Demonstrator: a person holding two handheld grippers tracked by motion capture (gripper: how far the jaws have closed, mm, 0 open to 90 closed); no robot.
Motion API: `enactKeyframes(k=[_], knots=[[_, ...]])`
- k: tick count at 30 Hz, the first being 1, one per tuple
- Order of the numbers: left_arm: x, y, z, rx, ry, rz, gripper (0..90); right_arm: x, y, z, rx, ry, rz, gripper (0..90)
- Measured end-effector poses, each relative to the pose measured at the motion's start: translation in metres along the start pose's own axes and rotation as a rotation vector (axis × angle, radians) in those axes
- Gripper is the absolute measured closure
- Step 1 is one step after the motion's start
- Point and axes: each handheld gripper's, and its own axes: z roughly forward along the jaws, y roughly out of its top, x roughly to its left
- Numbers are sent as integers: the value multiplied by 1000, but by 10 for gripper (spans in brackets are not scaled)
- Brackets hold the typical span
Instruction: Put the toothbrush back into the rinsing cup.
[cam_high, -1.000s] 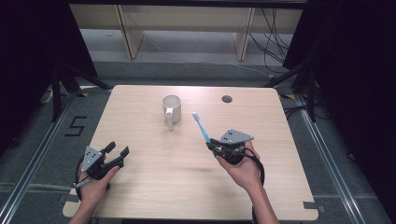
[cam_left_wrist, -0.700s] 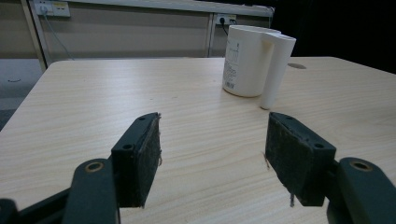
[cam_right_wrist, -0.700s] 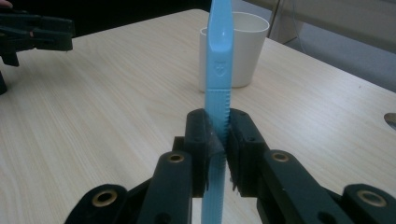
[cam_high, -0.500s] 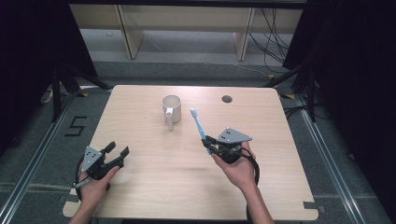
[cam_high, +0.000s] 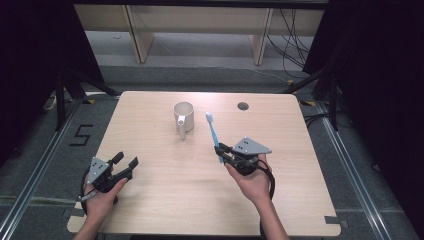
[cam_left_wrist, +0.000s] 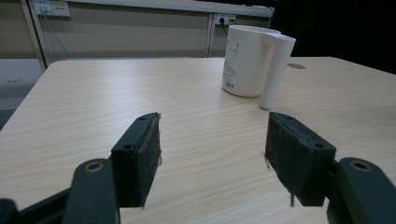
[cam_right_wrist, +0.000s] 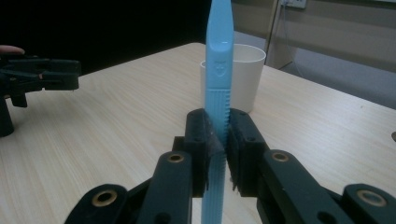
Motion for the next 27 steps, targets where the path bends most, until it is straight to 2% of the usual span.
enactKeyframes(k=[2, 3, 6, 7, 9, 10, 11, 13, 18, 19, 24, 25, 27], knots=[[0, 0, 0, -9, -2, -3, 352, 0, 0, 0, -8, -3, 2, 795], [0, 0, 0, 5, 1, 1, 352, 0, 0, 1, -17, -5, 2, 795], [0, 0, 0, 4, -1, 4, 353, -1, 0, 2, -46, -11, -6, 795], [0, 0, 0, 4, -1, 3, 353, 2, -1, 3, -51, -2, 34, 795], [0, 0, 0, 3, -1, 2, 353, 2, -1, 5, -63, 0, 18, 795], [0, 0, 0, 3, -1, 2, 353, 2, -1, 6, -63, 9, 22, 795], [0, 0, 0, 3, -2, 2, 353, 4, -1, 5, -54, -9, 32, 795], [0, 0, 0, 3, -2, 3, 353, 5, -1, 6, -55, -4, 36, 795], [0, -1, 2, -18, -11, -2, 352, 6, -1, 8, -77, -2, 14, 794], [0, 0, 0, -1, -3, 2, 352, 7, -2, 9, -89, -5, 35, 794], [0, 0, 0, -2, -4, 2, 354, 8, -2, 10, -107, -10, 39, 794], [0, -1, 2, -15, -10, 0, 354, 8, -2, 10, -114, -12, 38, 795], [0, 0, 1, 0, -5, 4, 354, 8, -2, 11, -119, -12, 38, 795]])
